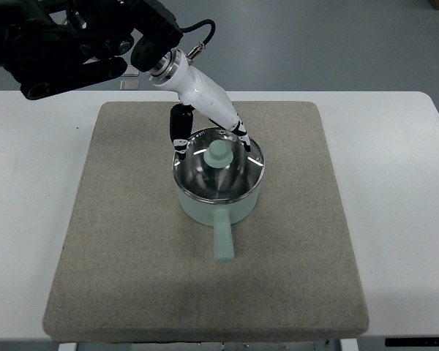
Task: Place lid left of pot with left hand
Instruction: 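Lower the left hand onto the lid and position fingers around the knob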
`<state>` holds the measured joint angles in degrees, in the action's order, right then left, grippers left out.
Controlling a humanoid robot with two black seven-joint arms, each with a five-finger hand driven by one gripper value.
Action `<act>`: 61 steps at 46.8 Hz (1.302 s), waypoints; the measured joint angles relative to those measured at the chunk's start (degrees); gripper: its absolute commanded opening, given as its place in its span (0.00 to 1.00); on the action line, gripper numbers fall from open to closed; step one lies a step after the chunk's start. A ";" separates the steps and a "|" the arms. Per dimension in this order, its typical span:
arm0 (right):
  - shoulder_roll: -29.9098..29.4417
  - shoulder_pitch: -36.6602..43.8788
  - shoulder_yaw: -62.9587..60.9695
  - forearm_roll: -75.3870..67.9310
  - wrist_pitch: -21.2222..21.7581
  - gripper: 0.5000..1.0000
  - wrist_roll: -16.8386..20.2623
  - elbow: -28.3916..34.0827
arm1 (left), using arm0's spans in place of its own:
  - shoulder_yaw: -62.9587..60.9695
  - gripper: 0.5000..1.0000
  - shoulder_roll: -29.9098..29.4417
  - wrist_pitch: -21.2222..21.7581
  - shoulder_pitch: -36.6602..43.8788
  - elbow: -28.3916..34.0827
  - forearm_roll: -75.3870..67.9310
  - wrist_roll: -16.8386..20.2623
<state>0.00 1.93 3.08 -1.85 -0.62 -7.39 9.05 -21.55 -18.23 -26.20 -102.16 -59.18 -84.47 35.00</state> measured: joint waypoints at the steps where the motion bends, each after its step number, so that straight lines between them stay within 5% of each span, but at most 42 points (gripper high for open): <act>1: 0.00 0.00 0.00 0.00 0.00 0.85 0.00 0.00 | 0.01 0.95 0.00 0.01 0.05 0.00 0.00 0.00; 43: 0.00 0.00 0.00 0.00 0.00 0.85 0.00 0.00 | 0.21 0.70 1.44 3.17 1.34 1.49 -0.08 0.00; 52: 0.00 0.00 0.00 0.00 0.00 0.85 0.00 0.00 | 0.21 0.48 1.53 3.26 1.35 1.72 -0.10 0.01; 61: 0.00 0.00 0.00 0.00 0.00 0.85 0.00 0.00 | 0.21 0.41 1.62 3.27 1.35 2.64 -0.17 0.01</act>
<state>0.00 1.93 3.08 -1.85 -0.62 -7.38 9.05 -21.34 -16.60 -22.93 -100.81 -56.54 -84.63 35.01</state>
